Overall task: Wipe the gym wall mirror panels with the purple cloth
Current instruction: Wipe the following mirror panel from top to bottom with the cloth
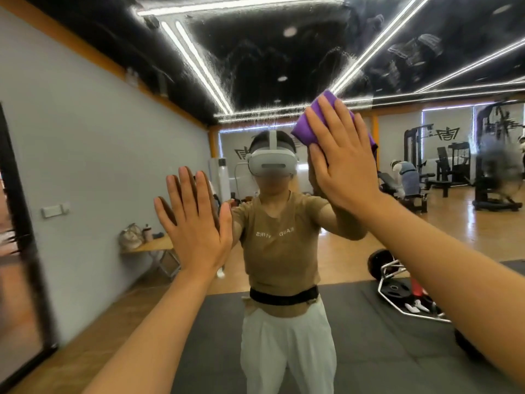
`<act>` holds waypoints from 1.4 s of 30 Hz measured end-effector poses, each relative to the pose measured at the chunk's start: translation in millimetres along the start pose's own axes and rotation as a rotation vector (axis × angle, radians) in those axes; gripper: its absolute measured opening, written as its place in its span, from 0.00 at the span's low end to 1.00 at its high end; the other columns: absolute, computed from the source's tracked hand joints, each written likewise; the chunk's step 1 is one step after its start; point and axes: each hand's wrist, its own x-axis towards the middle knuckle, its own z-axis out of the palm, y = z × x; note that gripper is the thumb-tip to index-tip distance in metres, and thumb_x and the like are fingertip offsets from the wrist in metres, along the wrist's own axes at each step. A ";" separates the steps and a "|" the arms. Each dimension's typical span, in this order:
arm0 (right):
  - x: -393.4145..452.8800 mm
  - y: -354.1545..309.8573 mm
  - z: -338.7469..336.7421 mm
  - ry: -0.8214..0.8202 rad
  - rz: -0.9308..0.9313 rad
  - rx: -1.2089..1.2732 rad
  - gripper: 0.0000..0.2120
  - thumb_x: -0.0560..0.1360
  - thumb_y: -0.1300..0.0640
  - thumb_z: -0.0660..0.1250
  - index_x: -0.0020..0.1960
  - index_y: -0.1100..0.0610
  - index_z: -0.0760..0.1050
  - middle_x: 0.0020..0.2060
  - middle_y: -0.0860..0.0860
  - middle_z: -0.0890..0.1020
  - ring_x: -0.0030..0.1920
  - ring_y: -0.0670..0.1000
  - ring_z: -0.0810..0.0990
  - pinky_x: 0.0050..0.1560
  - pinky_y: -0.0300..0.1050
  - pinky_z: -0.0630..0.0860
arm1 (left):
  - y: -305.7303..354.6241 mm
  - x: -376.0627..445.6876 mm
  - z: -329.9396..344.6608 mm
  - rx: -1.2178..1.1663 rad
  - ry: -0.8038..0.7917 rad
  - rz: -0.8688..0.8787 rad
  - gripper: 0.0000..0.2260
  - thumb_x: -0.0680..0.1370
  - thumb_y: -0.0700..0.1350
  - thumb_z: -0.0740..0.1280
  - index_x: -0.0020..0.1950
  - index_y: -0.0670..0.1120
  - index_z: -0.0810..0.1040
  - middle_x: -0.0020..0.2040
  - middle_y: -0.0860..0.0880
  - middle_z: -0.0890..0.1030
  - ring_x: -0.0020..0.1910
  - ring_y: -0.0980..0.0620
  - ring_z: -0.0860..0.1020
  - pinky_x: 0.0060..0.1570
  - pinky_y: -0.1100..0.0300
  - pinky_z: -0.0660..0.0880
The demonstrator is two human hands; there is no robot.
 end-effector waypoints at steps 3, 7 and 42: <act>-51.1 -10.0 11.3 0.005 -0.001 -0.038 0.26 0.84 0.53 0.54 0.81 0.56 0.59 0.81 0.55 0.58 0.81 0.55 0.52 0.81 0.57 0.47 | -0.1 -0.9 2.0 -0.006 0.033 0.008 0.31 0.85 0.59 0.43 0.82 0.43 0.52 0.82 0.40 0.53 0.81 0.39 0.51 0.77 0.36 0.46; -161.1 -18.9 25.8 -0.075 -0.091 -0.081 0.28 0.82 0.53 0.57 0.81 0.54 0.57 0.81 0.54 0.57 0.81 0.56 0.54 0.80 0.58 0.48 | 0.2 -0.8 3.8 -0.012 0.058 0.014 0.30 0.84 0.58 0.46 0.82 0.43 0.52 0.82 0.40 0.54 0.81 0.39 0.52 0.77 0.35 0.46; -258.9 -23.9 27.8 -0.293 -0.355 -0.170 0.29 0.84 0.47 0.54 0.83 0.50 0.54 0.82 0.50 0.53 0.81 0.55 0.52 0.80 0.57 0.50 | -2.5 -2.4 5.7 -0.027 0.089 0.034 0.29 0.84 0.55 0.50 0.82 0.43 0.52 0.82 0.39 0.55 0.80 0.38 0.53 0.77 0.35 0.48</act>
